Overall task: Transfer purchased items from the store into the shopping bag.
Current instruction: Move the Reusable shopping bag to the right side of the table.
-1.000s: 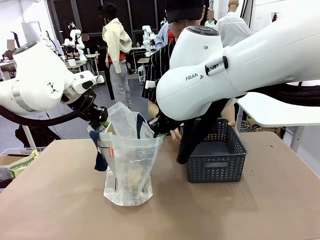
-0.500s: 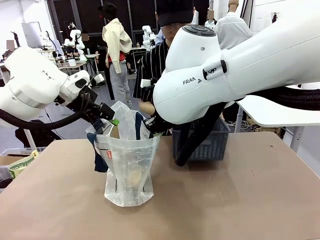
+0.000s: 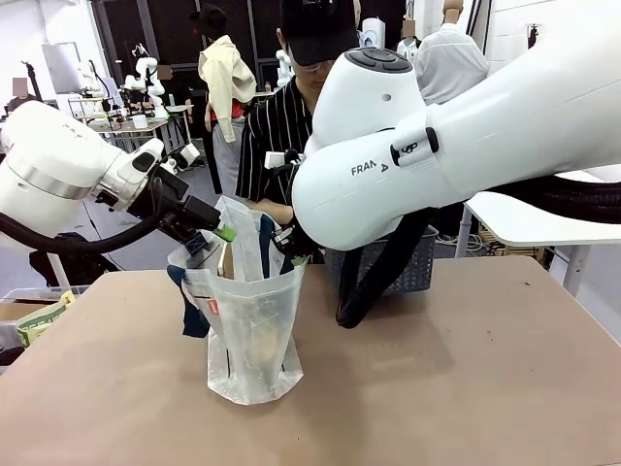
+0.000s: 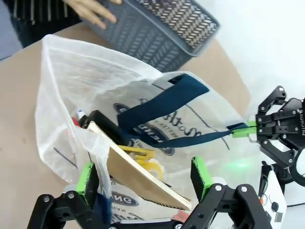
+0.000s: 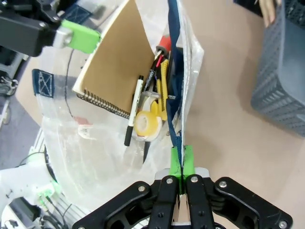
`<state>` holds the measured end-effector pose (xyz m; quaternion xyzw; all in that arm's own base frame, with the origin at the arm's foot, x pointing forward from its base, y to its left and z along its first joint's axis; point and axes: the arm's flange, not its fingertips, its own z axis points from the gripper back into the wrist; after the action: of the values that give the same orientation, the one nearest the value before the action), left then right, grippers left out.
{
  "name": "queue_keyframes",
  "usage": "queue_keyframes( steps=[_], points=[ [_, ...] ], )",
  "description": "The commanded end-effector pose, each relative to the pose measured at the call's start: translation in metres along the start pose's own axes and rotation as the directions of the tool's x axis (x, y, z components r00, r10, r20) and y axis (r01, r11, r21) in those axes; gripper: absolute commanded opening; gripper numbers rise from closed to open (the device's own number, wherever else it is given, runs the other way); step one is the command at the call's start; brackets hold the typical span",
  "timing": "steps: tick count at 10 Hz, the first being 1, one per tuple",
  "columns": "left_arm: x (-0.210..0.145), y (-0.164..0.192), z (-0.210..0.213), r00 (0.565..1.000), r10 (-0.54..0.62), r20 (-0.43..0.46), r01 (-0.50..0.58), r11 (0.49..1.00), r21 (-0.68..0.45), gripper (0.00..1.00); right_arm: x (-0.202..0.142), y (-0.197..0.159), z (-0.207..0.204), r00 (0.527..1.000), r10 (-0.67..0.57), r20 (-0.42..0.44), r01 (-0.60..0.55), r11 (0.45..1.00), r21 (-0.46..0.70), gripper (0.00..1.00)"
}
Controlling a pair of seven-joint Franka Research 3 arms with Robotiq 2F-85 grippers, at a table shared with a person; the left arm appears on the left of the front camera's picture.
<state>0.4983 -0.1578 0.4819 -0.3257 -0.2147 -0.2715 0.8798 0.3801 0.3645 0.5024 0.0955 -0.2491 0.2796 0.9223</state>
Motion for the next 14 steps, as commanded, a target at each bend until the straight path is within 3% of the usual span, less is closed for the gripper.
queue_keyframes(
  steps=[1, 9, 14],
  points=[
    [0.0, 0.005, -0.004, 0.999, -0.012, 0.037, 0.015, 0.997, -0.082, 1.0, 0.009, 0.019, -0.001, 1.0, 0.004, 0.031, -0.003, 0.999, -0.034, 0.0],
    [-0.001, 0.0, -0.014, 0.996, 0.031, 0.089, -0.015, 0.986, -0.166, 1.0, 0.018, 0.063, -0.012, 0.996, 0.092, 0.02, -0.091, 0.993, -0.069, 0.0],
    [0.0, -0.006, -0.023, 0.997, -0.014, 0.082, 0.029, 0.982, -0.185, 1.0, 0.032, 0.086, -0.017, 0.984, 0.179, 0.015, -0.178, 0.983, -0.052, 0.0]
  ],
)
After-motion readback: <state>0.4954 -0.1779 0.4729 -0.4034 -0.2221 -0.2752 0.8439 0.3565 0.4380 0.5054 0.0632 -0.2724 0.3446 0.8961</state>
